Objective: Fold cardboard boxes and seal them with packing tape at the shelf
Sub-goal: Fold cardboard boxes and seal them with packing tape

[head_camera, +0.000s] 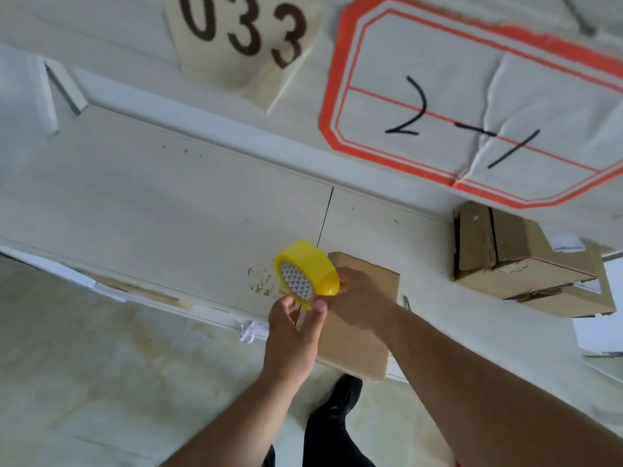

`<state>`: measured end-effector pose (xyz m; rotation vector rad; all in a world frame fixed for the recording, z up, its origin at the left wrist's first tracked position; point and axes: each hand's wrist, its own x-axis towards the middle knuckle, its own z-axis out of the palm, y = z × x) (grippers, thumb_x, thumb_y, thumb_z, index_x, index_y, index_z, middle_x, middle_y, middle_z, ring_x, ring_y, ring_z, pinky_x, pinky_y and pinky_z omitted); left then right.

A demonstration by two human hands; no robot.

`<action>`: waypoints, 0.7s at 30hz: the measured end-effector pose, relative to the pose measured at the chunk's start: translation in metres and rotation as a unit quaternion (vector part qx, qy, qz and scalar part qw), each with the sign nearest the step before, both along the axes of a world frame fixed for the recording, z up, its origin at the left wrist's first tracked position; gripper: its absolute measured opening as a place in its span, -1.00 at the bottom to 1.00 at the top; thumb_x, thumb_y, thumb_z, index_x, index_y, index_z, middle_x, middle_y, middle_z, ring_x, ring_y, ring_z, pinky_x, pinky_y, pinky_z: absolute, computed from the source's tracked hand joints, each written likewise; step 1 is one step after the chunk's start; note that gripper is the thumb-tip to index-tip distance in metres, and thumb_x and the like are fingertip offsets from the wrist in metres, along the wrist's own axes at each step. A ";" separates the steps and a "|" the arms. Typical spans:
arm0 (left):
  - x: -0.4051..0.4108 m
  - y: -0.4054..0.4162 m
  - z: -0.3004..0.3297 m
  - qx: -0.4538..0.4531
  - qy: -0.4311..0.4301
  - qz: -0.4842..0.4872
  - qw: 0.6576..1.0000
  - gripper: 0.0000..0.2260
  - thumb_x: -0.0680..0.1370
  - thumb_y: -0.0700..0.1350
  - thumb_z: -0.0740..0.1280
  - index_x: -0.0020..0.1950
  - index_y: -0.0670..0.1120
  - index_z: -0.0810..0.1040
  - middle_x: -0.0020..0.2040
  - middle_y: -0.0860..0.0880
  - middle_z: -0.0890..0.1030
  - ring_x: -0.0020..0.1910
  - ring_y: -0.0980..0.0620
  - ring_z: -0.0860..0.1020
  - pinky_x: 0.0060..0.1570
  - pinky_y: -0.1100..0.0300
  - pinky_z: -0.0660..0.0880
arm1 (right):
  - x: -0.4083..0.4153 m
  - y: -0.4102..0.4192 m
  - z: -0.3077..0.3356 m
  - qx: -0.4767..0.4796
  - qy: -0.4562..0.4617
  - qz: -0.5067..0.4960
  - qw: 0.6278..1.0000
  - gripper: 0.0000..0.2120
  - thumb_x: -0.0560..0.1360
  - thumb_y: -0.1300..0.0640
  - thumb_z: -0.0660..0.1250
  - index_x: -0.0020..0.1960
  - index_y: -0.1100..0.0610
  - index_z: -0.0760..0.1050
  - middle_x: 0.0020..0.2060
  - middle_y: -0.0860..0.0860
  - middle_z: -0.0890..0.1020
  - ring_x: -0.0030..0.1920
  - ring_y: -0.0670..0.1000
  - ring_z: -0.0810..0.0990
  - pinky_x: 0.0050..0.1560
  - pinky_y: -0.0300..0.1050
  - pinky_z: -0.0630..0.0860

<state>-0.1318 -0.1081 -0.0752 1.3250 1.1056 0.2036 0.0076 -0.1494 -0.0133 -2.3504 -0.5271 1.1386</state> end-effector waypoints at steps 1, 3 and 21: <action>-0.002 -0.005 -0.002 0.041 0.006 -0.007 0.999 -0.02 0.23 0.67 0.26 0.39 -0.02 0.38 0.29 0.02 0.53 0.22 0.09 0.57 0.22 0.05 0.55 | 0.003 0.001 0.003 0.006 0.016 -0.011 1.000 -0.75 0.40 0.01 0.60 0.01 -0.11 0.60 -0.07 -0.08 0.72 -0.06 -0.03 0.69 -0.04 -0.09 0.64; -0.009 -0.018 -0.004 0.267 0.010 -0.054 0.962 -0.42 0.46 0.39 0.40 0.20 -0.05 0.46 0.11 0.00 0.55 0.02 0.03 0.58 0.02 0.08 0.55 | 0.006 0.004 0.006 0.003 0.025 -0.014 1.000 -0.70 0.39 0.01 0.62 0.07 -0.03 0.65 -0.05 -0.06 0.73 -0.04 -0.03 0.70 -0.01 -0.13 0.61; 0.005 -0.040 -0.033 0.542 0.112 -0.356 0.753 -0.26 0.62 0.27 0.10 0.59 -0.27 0.30 0.59 -0.27 0.31 0.58 -0.24 0.28 0.42 -0.13 0.42 | 0.031 0.026 0.042 0.005 -0.068 0.073 0.995 -0.60 0.38 0.18 0.55 0.15 0.06 0.51 -0.01 0.07 0.61 -0.01 0.09 0.61 -0.10 -0.03 0.55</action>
